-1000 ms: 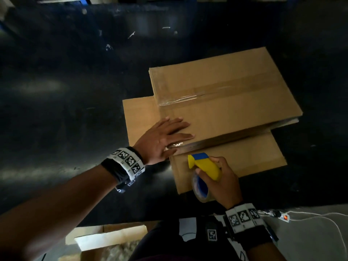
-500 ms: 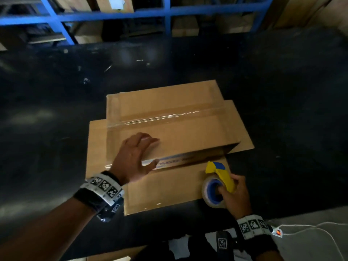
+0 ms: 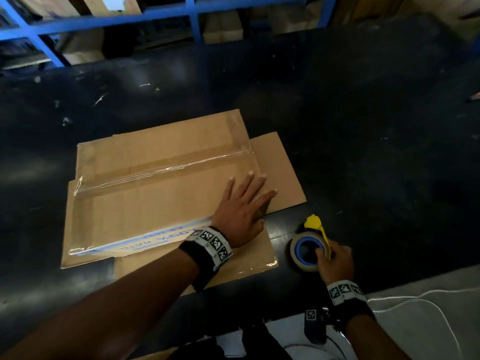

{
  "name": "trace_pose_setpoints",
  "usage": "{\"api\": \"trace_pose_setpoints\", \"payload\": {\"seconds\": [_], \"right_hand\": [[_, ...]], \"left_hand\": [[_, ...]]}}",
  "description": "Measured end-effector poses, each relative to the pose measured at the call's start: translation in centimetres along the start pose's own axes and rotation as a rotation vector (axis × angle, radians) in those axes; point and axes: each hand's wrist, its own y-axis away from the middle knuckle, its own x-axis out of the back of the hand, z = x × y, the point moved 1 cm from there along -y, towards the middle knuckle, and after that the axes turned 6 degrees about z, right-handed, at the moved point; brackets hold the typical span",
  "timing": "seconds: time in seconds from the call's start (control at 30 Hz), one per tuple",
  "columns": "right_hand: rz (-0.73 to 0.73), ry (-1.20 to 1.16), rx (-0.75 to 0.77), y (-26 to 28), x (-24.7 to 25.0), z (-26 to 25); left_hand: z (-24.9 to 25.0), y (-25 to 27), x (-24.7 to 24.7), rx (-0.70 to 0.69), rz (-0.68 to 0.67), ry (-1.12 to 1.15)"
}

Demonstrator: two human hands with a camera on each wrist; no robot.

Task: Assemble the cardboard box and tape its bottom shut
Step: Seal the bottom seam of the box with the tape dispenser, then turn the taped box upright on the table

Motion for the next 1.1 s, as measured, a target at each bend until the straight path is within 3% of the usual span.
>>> {"api": "trace_pose_setpoints", "payload": {"seconds": [0.2,0.33,0.4,0.5,0.6,0.87,1.0,1.1], "right_hand": [[-0.068,0.077,-0.003,-2.4,0.0,2.0],[-0.115,0.104,-0.023,-2.8,0.3,1.8],[-0.078,0.072,-0.072,-2.8,1.0,1.1],[0.026,-0.006,-0.014,-2.8,2.4,-1.1],[0.098,-0.034,0.109,-2.8,4.0,-6.6],[-0.043,-0.041,0.396,-2.7,2.8,-25.6],[-0.155,0.081,0.491,-1.8,-0.1,-32.9],[-0.229,0.174,0.598,-1.2,-2.7,-36.9]], "left_hand": [[0.1,0.4,0.0,-0.003,-0.013,-0.010],[-0.1,0.4,0.5,0.030,0.004,0.154],[-0.4,0.8,1.3,0.100,0.077,0.350],[-2.0,2.5,3.0,0.184,0.241,0.480],[-5.4,5.4,5.0,0.290,0.312,0.507],[-20.9,12.9,10.0,0.666,0.374,0.367],[-27.6,14.7,12.0,0.904,0.293,0.328],[-30.8,14.1,13.0,0.979,0.164,0.355]]}}
